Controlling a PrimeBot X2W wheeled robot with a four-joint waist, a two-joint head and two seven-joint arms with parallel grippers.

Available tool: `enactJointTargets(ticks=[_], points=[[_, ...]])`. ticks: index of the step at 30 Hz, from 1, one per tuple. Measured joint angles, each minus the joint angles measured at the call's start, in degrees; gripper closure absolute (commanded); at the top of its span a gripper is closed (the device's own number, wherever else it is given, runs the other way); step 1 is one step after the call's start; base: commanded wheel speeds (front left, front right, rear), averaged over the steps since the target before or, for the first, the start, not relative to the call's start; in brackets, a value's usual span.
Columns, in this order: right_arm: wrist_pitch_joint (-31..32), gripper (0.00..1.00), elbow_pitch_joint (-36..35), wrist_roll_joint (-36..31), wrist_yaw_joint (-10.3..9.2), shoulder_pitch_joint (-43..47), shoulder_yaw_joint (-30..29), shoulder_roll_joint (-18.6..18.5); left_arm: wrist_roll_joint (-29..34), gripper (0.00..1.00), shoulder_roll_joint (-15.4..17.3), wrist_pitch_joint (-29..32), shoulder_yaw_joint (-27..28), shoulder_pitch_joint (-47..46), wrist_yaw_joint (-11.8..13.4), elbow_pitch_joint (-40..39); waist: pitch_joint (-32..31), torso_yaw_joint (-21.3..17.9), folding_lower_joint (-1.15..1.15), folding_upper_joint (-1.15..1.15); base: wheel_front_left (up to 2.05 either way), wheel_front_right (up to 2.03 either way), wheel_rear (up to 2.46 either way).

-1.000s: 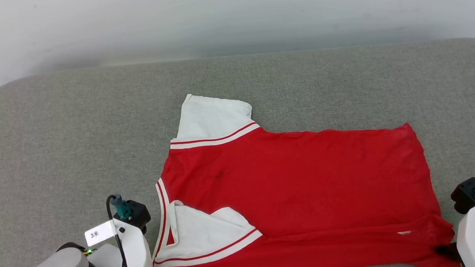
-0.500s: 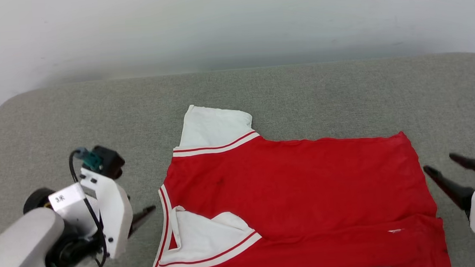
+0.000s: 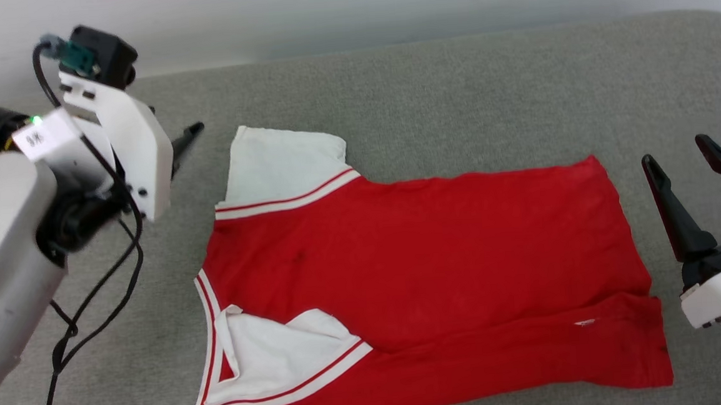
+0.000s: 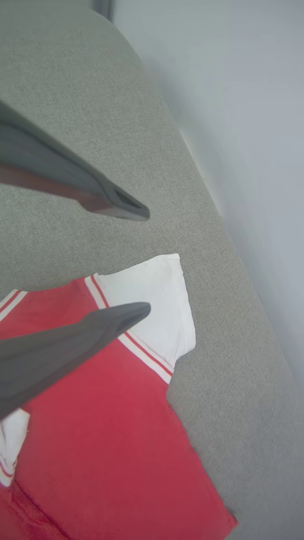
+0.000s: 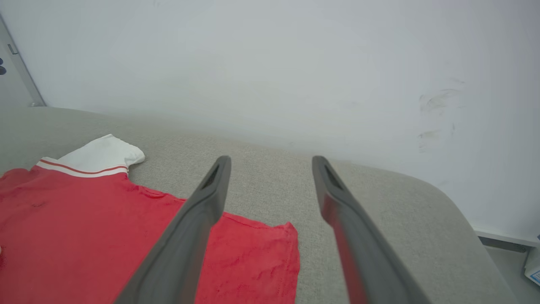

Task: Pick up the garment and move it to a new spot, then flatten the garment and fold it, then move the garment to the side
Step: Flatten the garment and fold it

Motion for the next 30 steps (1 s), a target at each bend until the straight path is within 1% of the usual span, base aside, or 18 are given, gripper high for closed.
enactJointTargets(ticks=[4,6,9,12,15,19,24,27,30], points=[[-0.5,0.0,-3.4,-3.0,0.0,1.6,-1.4,3.5,-1.1,0.0,-1.9,5.2,0.6,-6.9,-0.2,4.2,4.0,-1.4,0.0,0.0,0.0,0.0,0.0],[-0.3,0.0,-4.7,-3.9,0.01,1.7,-1.4,4.6,-2.2,0.0,-2.7,9.6,0.5,-10.0,-0.5,6.3,6.0,-2.2,0.0,0.0,0.0,0.0,0.0],[-0.3,0.0,-5.9,-4.5,0.01,1.6,-1.0,5.4,-3.9,0.0,-3.5,16.8,0.2,-14.5,-0.3,9.4,9.0,-3.5,0.0,0.0,0.0,0.0,0.0],[-0.3,0.0,-6.6,-4.7,0.01,0.7,-0.5,5.7,-3.5,0.0,-4.2,21.5,-0.5,-19.3,-0.1,11.5,11.9,-4.8,0.0,0.0,0.0,0.0,0.0],[-0.5,0.0,-6.7,-4.6,0.0,-1.0,0.2,5.8,-3.4,0.0,-5.1,25.4,-1.4,-21.9,0.3,13.7,14.6,-6.0,0.01,0.0,0.0,0.0,0.0],[-0.9,0.0,-6.3,-4.4,0.0,-2.8,1.3,5.9,-2.4,0.0,-5.9,28.4,-2.9,-24.3,1.0,16.8,18.0,-7.5,0.01,0.0,0.0,0.0,0.0],[-1.9,0.0,-5.2,-4.1,0.01,-4.5,2.1,6.2,-1.1,0.0,-5.8,30.7,-4.7,-24.8,1.6,20.5,21.2,-9.2,0.01,0.0,0.0,0.0,0.0],[-2.3,0.0,-4.5,-3.8,0.01,-4.7,2.3,6.1,-0.8,0.0,-5.2,31.3,-5.2,-24.8,0.7,21.1,21.9,-9.8,0.0,0.0,0.0,0.0,0.0],[-2.4,0.0,-4.0,-3.6,0.0,-4.8,2.1,5.9,-0.9,0.0,-5.1,31.4,-5.7,-24.4,-0.5,21.5,21.7,-9.6,0.0,0.0,0.0,0.0,0.0]])
